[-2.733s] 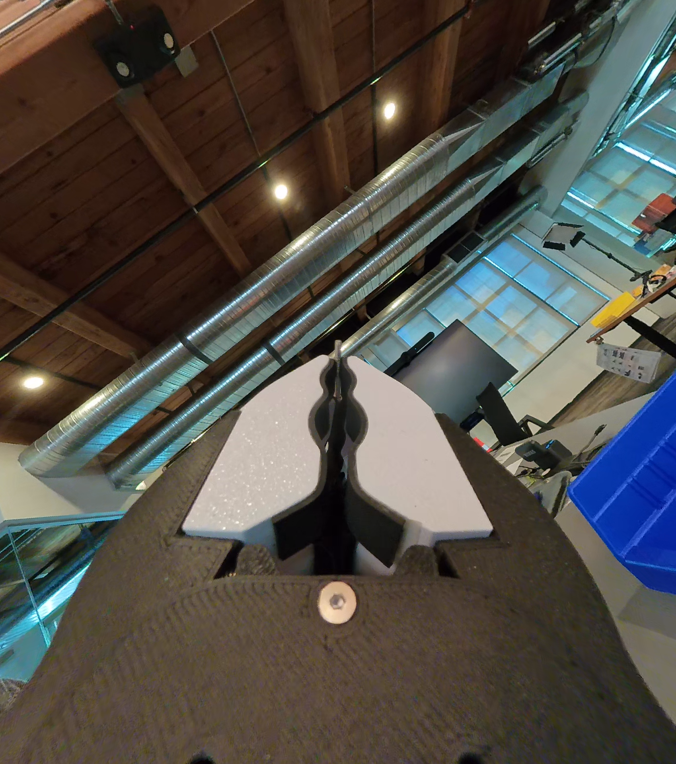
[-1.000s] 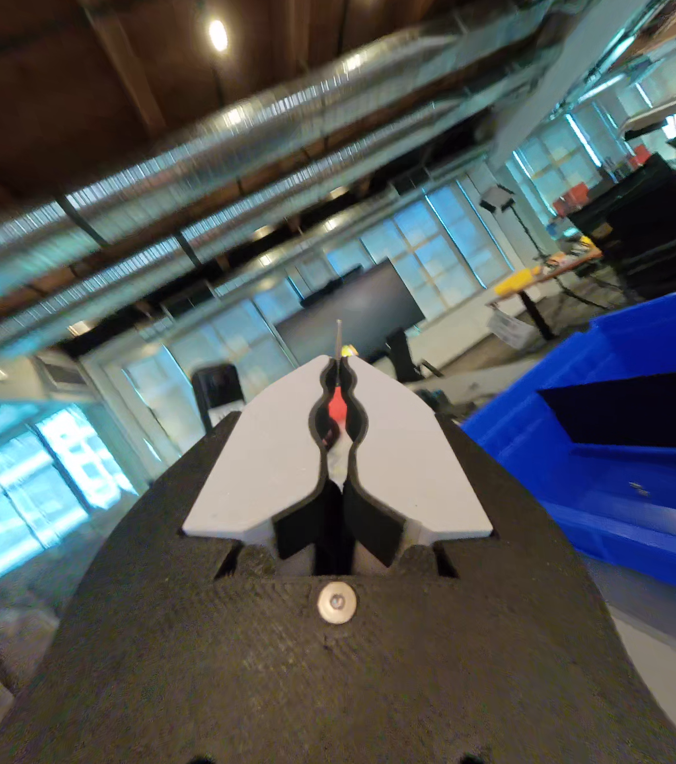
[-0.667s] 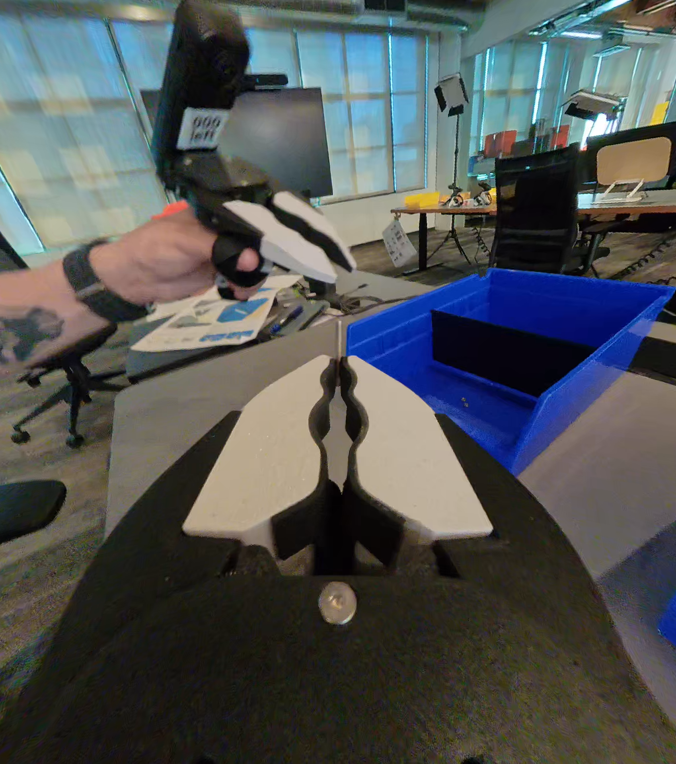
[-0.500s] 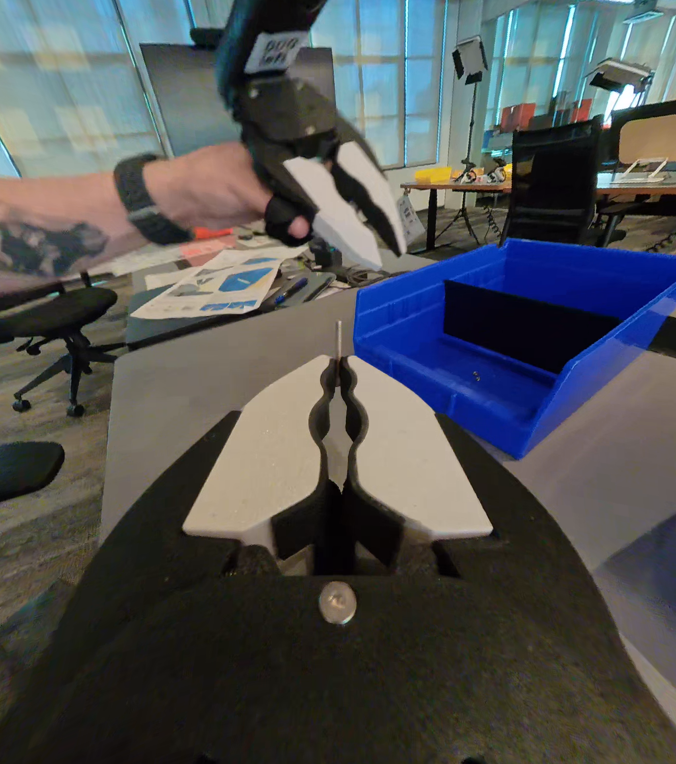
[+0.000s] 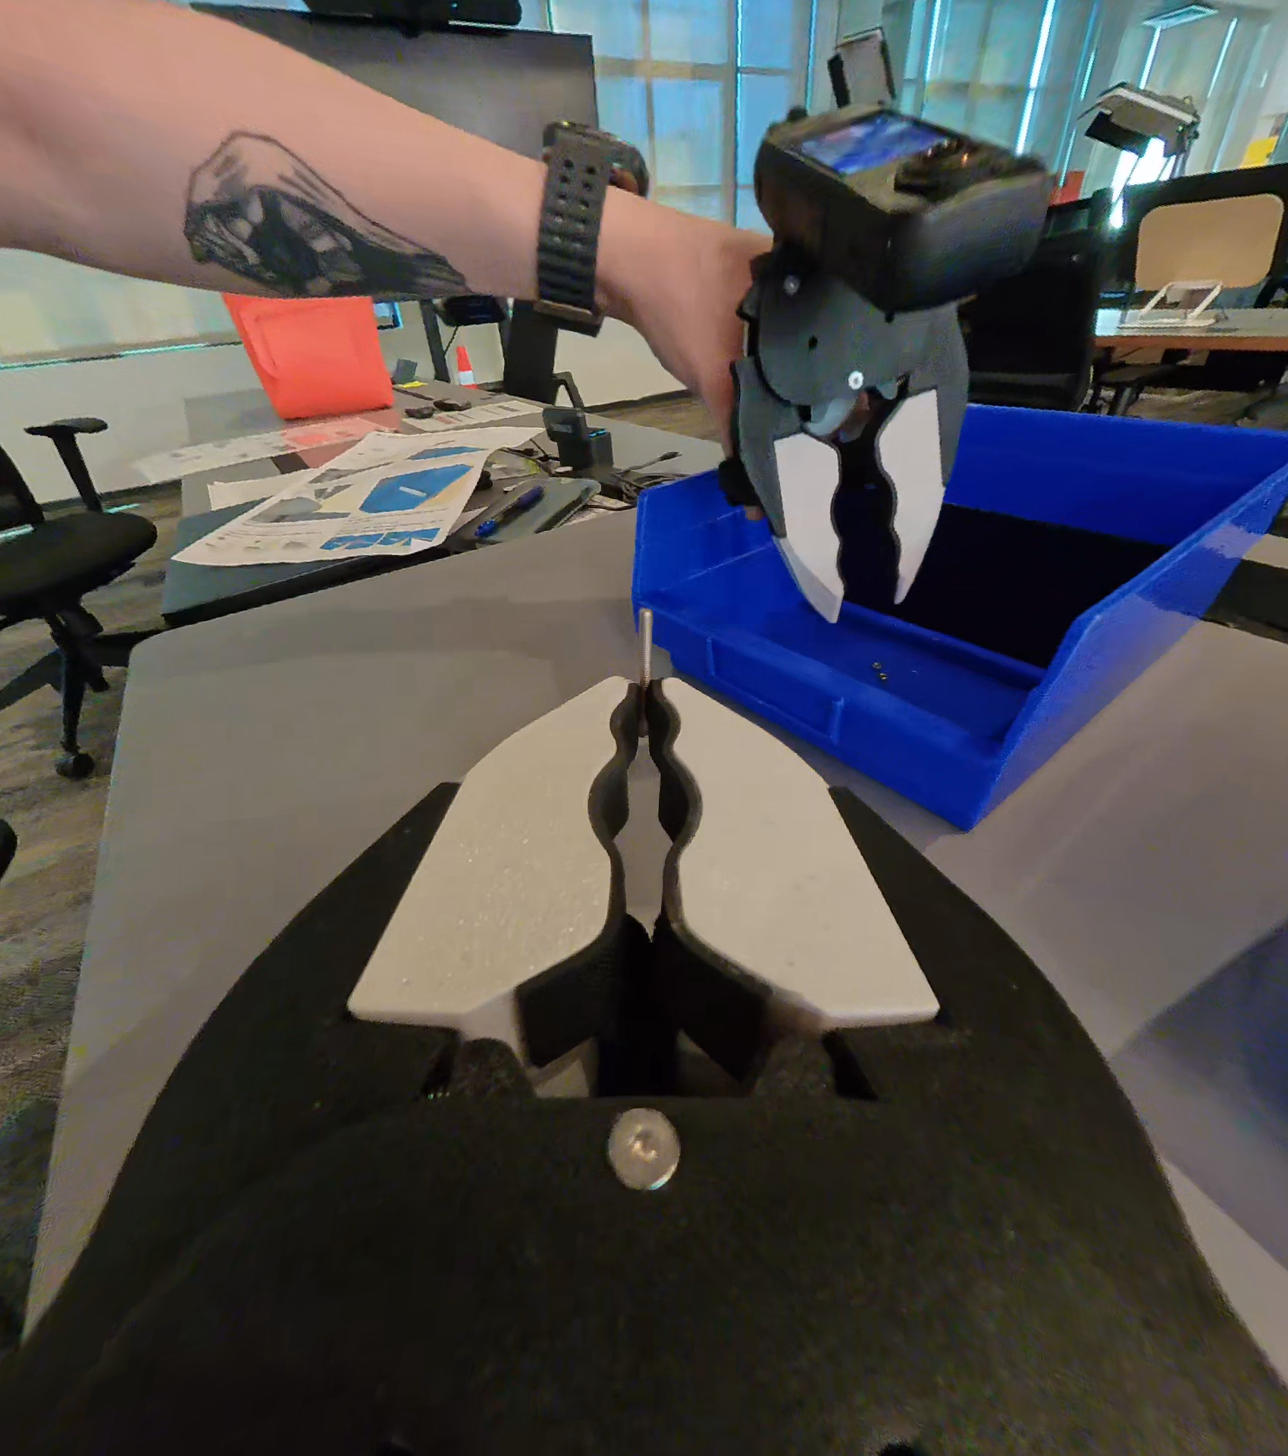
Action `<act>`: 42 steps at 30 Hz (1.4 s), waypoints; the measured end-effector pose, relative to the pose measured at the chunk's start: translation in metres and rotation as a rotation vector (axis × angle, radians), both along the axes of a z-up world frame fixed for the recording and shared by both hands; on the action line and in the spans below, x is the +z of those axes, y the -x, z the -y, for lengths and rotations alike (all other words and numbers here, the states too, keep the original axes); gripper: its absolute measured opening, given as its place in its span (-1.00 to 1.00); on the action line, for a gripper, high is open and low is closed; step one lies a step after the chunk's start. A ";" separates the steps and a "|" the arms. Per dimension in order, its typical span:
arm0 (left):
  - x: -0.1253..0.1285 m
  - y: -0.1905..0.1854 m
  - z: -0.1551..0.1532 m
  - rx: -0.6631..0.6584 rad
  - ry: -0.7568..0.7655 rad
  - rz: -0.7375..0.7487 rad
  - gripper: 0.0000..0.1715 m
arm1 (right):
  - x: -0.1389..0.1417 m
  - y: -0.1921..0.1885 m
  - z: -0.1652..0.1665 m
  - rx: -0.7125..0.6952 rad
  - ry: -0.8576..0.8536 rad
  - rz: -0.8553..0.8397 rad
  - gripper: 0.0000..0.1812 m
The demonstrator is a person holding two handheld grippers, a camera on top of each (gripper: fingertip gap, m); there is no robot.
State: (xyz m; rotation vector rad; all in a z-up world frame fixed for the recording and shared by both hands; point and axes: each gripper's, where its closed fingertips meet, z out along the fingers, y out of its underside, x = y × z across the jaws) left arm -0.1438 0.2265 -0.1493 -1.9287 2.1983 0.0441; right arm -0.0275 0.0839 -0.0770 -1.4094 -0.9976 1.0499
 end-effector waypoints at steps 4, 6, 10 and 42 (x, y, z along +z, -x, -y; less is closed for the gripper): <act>-0.013 0.000 -0.010 -0.027 0.028 -0.030 -0.71 | -0.001 -0.002 -0.003 -0.001 0.034 -0.023 -0.98; -0.021 0.001 -0.014 -0.036 0.043 -0.051 -0.74 | -0.001 -0.003 -0.004 0.000 0.051 -0.033 -0.98; -0.037 0.002 -0.015 -0.043 0.092 -0.094 -0.74 | 0.001 -0.005 -0.006 -0.005 0.068 -0.058 -0.98; -0.045 0.000 -0.020 0.001 0.152 -0.031 -0.88 | 0.001 -0.003 -0.002 0.023 0.097 -0.081 -0.98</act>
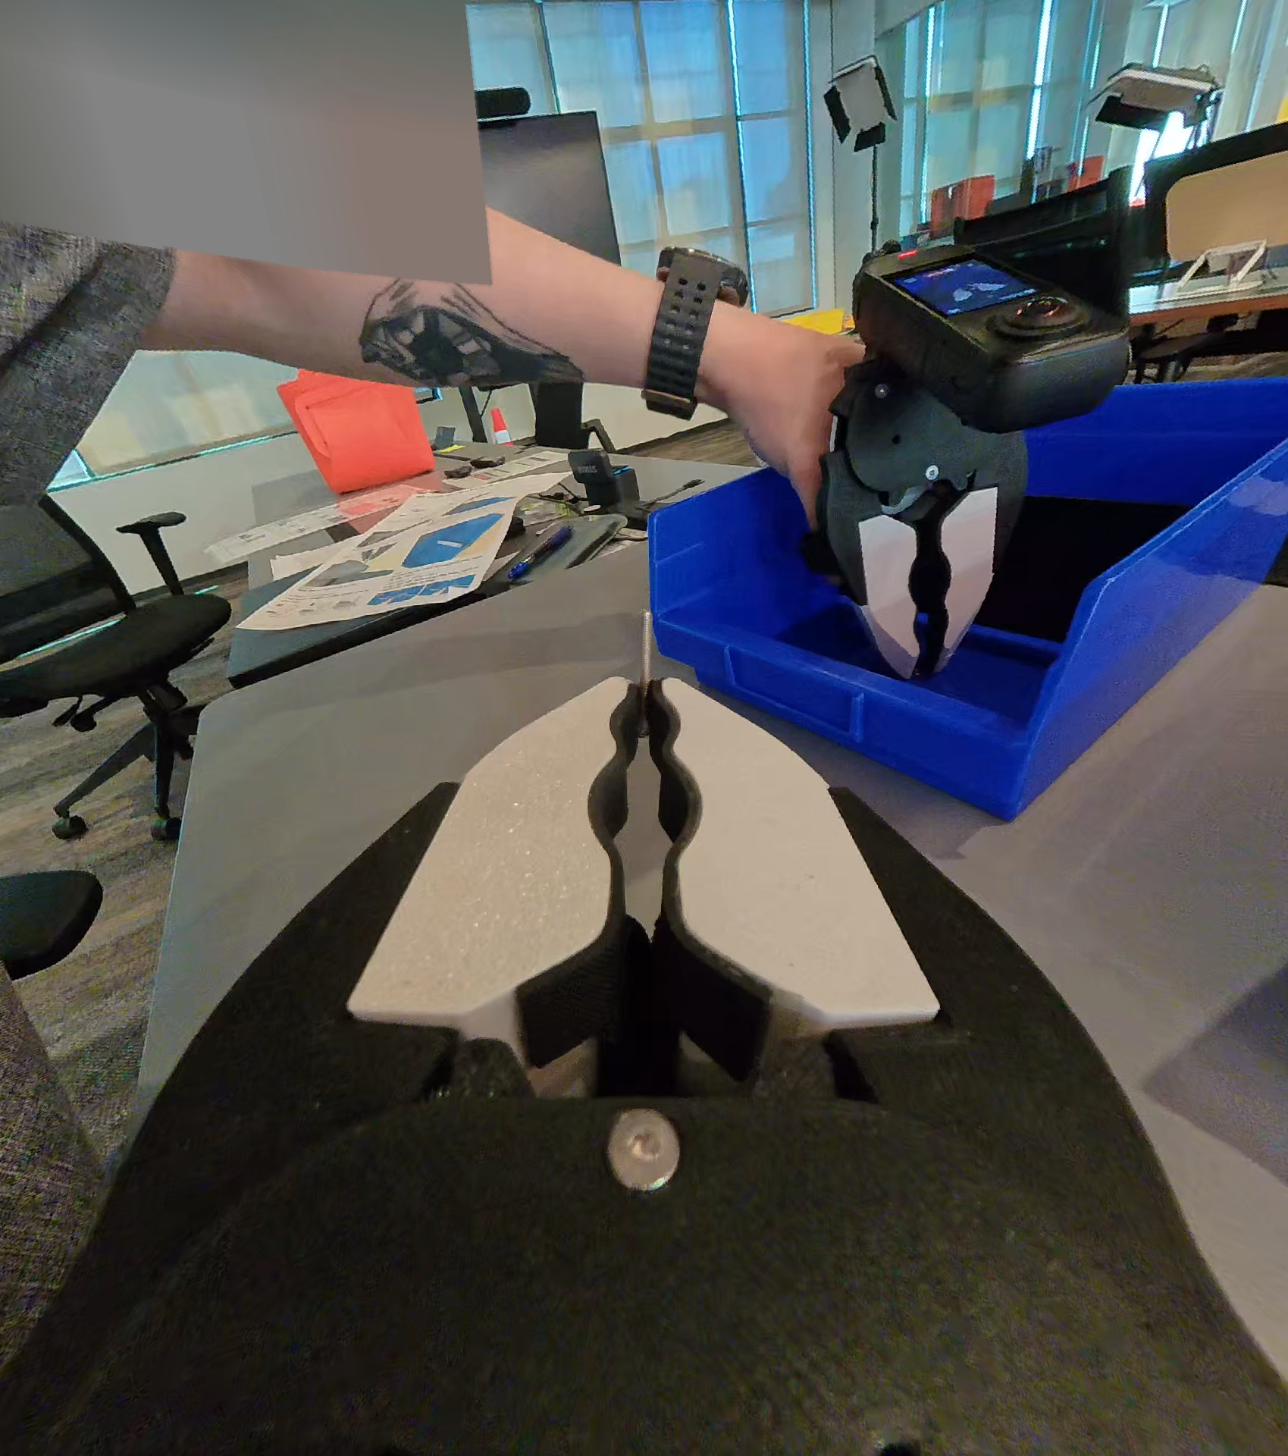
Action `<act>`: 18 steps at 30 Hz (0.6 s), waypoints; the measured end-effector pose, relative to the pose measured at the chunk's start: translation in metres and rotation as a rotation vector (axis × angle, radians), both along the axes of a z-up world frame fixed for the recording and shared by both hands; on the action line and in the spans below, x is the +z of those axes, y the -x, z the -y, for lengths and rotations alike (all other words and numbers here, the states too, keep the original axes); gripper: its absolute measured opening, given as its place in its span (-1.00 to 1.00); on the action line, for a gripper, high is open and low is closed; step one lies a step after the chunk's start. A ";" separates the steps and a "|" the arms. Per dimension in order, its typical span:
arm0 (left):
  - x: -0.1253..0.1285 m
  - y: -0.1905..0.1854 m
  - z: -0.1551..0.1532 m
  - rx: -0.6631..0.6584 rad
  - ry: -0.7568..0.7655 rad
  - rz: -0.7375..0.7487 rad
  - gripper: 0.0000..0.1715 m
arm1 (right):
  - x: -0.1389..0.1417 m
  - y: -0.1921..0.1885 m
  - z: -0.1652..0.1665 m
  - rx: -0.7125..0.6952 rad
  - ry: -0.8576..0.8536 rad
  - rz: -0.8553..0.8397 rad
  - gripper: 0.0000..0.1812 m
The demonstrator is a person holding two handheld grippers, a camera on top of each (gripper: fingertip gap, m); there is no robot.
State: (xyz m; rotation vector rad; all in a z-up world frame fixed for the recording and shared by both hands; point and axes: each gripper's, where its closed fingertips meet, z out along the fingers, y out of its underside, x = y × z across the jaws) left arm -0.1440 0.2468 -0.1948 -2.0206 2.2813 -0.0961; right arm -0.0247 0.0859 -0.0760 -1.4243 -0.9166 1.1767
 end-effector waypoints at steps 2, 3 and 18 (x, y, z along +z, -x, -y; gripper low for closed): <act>0.000 0.000 0.001 0.000 -0.006 0.003 -0.91 | 0.000 0.000 0.000 0.000 -0.002 -0.001 -0.98; 0.000 0.000 0.001 0.002 -0.011 0.006 -0.92 | 0.001 0.000 0.000 0.001 -0.002 -0.003 -0.98; 0.010 -0.004 0.005 0.066 -0.007 0.070 -0.94 | 0.001 -0.004 -0.006 -0.024 -0.016 0.020 -0.98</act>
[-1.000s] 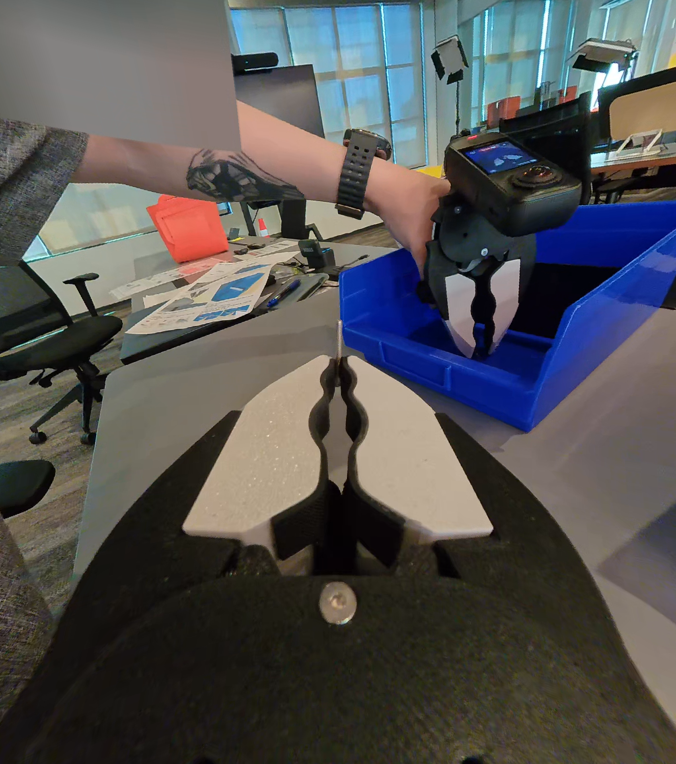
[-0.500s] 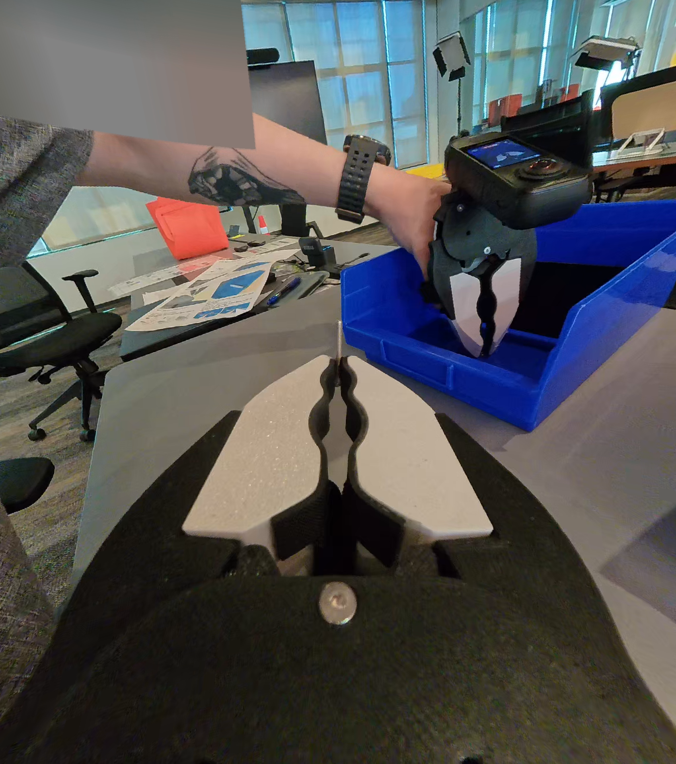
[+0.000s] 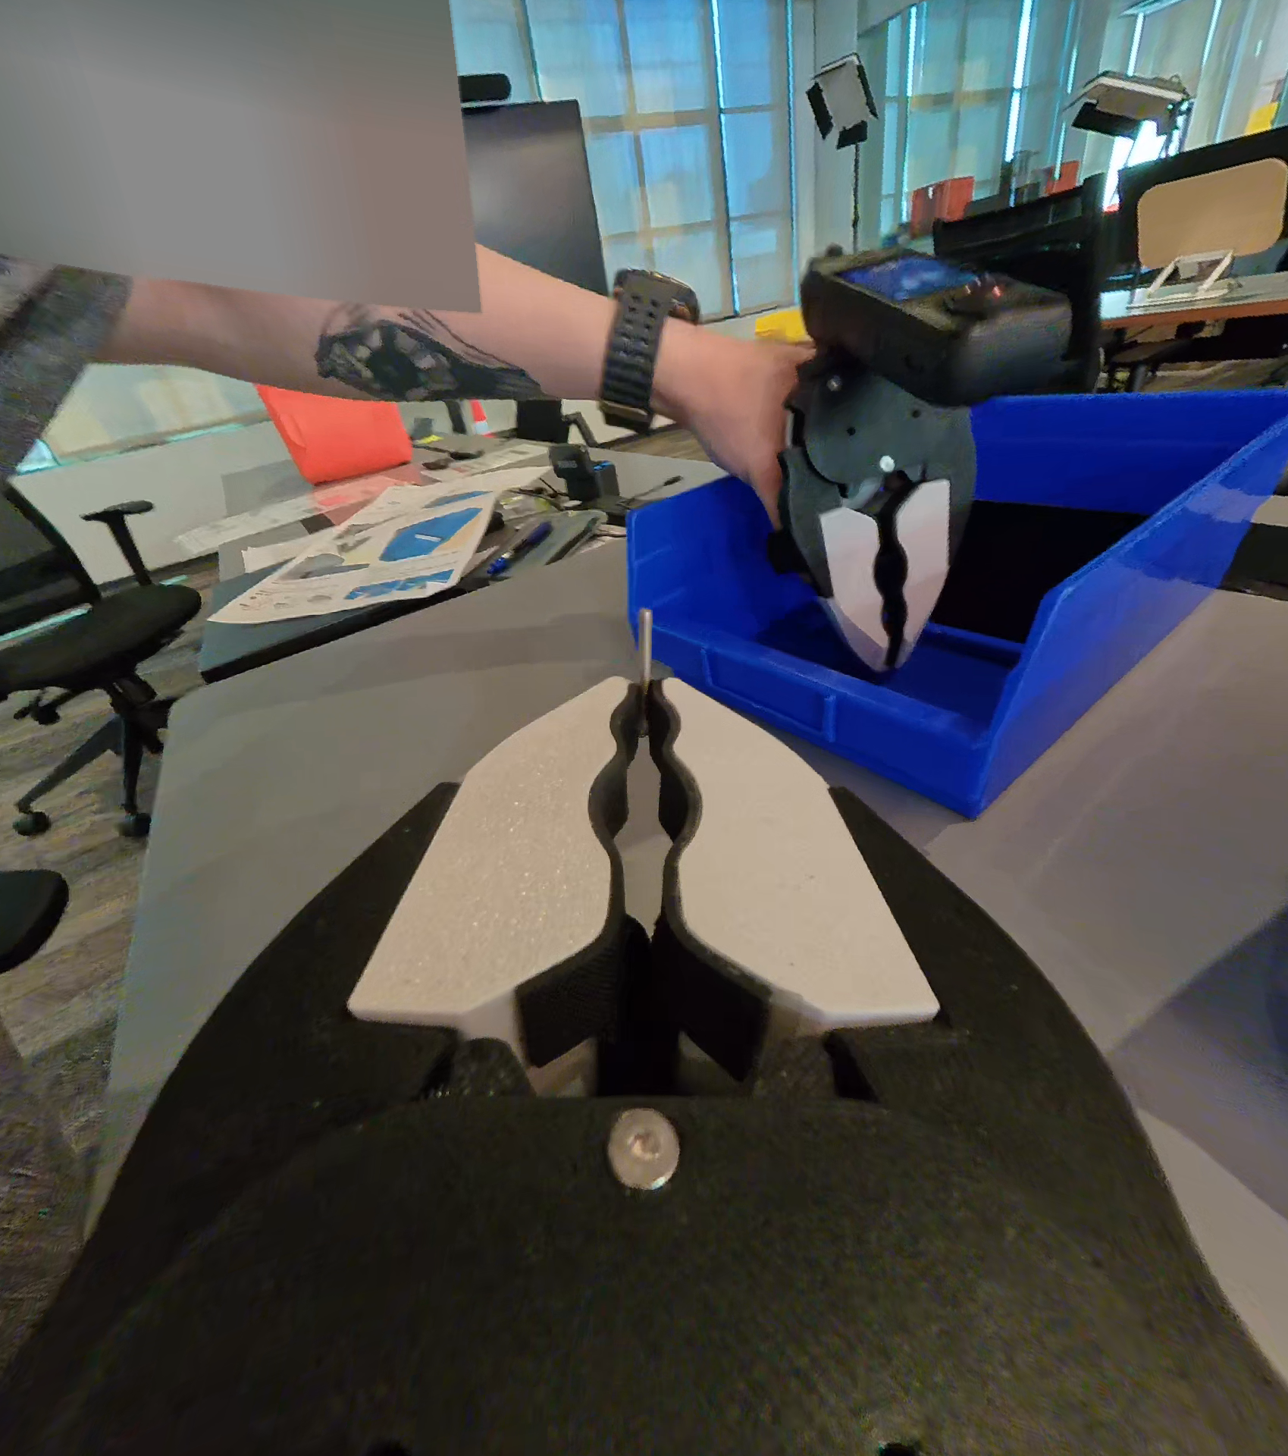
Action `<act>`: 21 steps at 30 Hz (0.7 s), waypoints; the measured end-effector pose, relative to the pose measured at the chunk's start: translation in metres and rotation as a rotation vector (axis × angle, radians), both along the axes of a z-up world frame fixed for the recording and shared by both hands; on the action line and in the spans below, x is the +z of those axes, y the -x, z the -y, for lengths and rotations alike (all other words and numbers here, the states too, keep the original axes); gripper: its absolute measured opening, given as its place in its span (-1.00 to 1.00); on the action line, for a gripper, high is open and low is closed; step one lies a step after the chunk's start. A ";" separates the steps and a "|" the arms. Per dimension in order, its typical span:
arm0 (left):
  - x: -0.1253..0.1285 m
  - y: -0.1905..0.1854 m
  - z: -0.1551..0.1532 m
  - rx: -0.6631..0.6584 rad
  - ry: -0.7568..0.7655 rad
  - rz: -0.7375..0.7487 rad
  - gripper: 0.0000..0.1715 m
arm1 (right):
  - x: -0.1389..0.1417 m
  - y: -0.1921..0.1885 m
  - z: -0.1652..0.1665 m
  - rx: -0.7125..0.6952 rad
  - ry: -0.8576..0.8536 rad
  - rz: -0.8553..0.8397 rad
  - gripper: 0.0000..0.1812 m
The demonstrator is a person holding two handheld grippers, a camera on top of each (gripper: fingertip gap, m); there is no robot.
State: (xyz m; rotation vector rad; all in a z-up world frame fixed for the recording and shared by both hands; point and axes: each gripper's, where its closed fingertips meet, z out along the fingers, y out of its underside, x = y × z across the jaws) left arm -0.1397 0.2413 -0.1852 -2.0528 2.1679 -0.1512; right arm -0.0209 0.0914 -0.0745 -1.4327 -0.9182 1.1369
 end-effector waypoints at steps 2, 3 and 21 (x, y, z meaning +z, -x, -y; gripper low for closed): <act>0.017 -0.009 0.005 0.021 -0.007 0.042 -0.94 | -0.002 -0.003 -0.006 -0.026 -0.010 0.038 -0.98; 0.031 -0.017 0.009 0.034 -0.013 0.078 -0.94 | -0.003 -0.005 -0.011 -0.047 -0.019 0.069 -0.98; 0.179 -0.130 0.173 0.041 -0.195 0.551 -0.95 | 0.045 -0.012 0.006 -0.314 -0.601 0.541 -0.98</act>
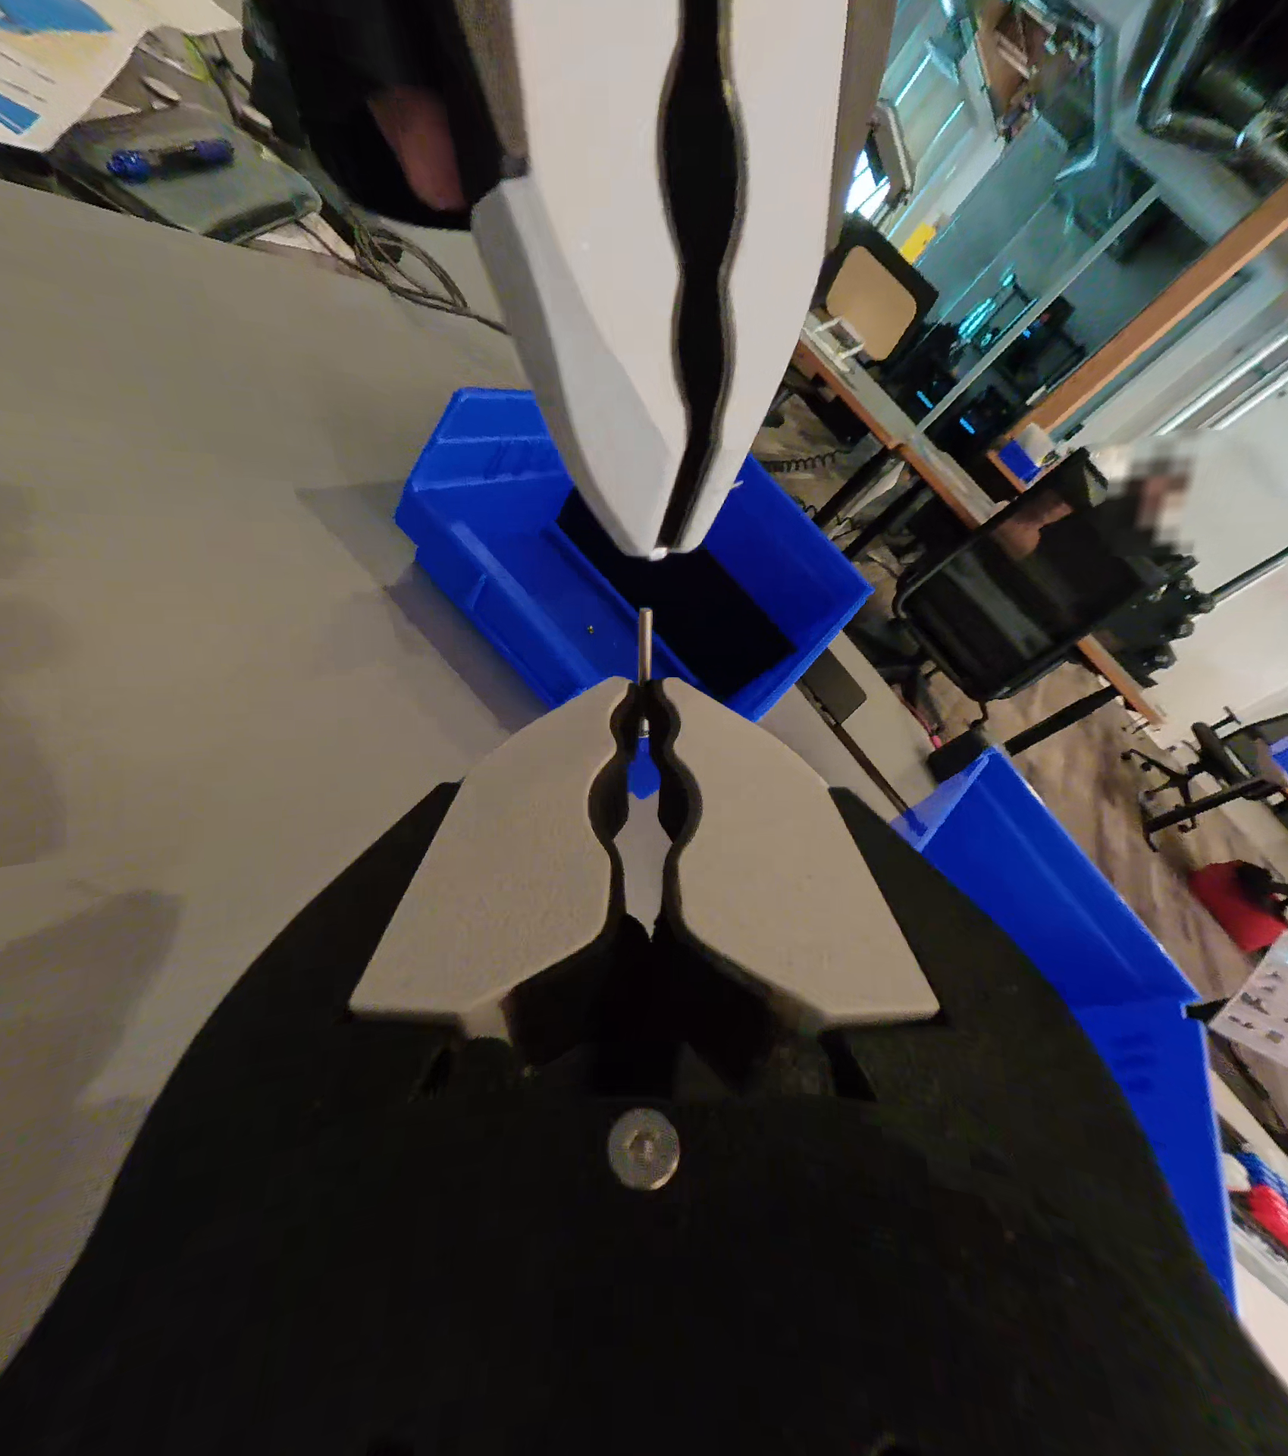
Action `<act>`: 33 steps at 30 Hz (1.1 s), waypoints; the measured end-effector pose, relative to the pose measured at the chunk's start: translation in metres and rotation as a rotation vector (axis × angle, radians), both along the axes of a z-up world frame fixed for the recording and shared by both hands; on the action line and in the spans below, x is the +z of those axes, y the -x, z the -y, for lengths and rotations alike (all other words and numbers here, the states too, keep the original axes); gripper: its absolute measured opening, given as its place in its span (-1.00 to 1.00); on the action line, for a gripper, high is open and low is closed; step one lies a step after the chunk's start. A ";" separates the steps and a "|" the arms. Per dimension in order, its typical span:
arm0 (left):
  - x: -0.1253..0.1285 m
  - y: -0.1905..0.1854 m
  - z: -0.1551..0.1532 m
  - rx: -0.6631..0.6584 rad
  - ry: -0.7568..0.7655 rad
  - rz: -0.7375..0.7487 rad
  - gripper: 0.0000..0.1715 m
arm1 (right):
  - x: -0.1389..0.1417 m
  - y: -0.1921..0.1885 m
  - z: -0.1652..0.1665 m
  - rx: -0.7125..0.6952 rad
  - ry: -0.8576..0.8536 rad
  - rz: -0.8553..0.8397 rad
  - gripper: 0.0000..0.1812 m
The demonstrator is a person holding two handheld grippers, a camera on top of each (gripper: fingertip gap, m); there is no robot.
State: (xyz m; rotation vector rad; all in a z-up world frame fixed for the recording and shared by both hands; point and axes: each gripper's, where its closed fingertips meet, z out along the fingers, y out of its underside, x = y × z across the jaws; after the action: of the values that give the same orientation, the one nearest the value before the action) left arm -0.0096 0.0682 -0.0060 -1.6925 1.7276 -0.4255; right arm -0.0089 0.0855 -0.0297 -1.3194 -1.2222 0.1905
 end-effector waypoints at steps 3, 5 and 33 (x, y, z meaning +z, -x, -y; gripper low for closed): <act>-0.002 -0.003 0.011 -0.009 -0.023 -0.020 -0.95 | 0.003 0.001 0.010 0.011 -0.021 -0.001 -0.98; -0.001 -0.004 0.014 -0.010 -0.020 -0.017 -0.95 | 0.003 0.001 0.014 0.021 -0.033 -0.004 -0.98; -0.008 -0.002 0.020 -0.038 0.043 -0.002 -0.95 | 0.001 0.007 0.023 0.063 -0.052 -0.035 -0.98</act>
State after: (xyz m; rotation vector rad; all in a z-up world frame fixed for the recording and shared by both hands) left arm -0.0079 0.0482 -0.0138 -1.6928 1.7662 -0.4818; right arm -0.0163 0.0624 -0.0286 -1.2289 -1.2324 0.2249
